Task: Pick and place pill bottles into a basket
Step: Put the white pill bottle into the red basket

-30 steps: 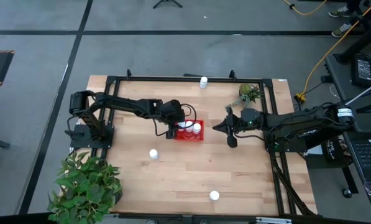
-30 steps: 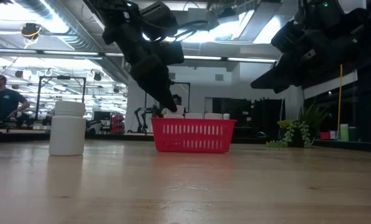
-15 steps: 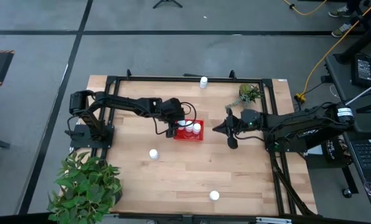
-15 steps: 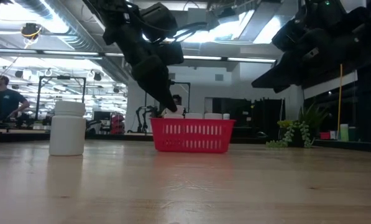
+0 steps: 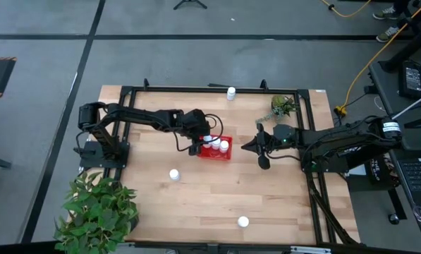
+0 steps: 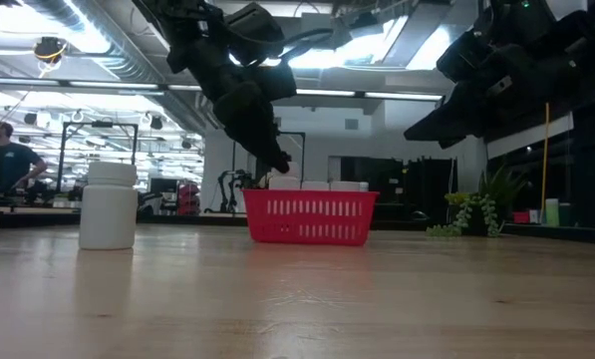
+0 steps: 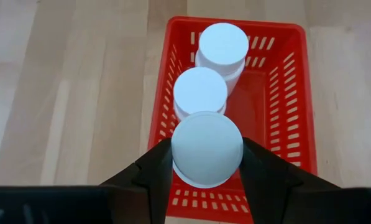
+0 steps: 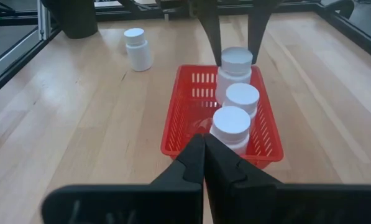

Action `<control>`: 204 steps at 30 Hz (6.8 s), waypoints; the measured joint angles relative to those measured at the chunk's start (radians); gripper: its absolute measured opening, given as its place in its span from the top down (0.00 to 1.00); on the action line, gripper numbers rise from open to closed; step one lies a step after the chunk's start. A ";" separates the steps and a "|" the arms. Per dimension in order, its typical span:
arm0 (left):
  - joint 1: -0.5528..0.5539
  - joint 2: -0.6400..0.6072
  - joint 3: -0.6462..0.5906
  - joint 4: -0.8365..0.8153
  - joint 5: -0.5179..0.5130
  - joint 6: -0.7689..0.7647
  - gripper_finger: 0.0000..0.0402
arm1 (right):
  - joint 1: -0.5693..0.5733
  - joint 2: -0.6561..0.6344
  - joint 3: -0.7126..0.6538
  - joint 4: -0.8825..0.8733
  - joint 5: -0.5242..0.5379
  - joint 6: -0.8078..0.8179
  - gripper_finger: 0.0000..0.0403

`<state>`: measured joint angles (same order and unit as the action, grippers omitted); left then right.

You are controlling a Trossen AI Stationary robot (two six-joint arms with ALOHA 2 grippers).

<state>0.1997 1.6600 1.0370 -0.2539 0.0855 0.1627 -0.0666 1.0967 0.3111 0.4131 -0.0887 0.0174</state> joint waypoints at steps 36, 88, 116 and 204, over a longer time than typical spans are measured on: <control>0.001 0.043 0.000 0.012 -0.014 -0.011 0.54 | 0.000 0.000 0.000 0.004 0.000 0.005 0.99; -0.067 -0.554 -0.217 -0.061 -0.173 0.021 0.83 | 0.069 0.000 -0.001 0.040 0.066 -0.026 0.99; -0.135 -0.703 -0.609 0.483 -0.066 -0.104 0.98 | 0.525 0.110 0.392 -0.610 0.407 0.433 0.99; -0.135 -0.702 -0.609 0.490 -0.067 -0.116 0.97 | 0.938 0.703 0.981 -1.075 0.506 1.204 0.24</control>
<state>0.0650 0.9576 0.4282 0.2363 0.0186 0.0471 0.8719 1.7992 1.2917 -0.6621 0.4174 1.2217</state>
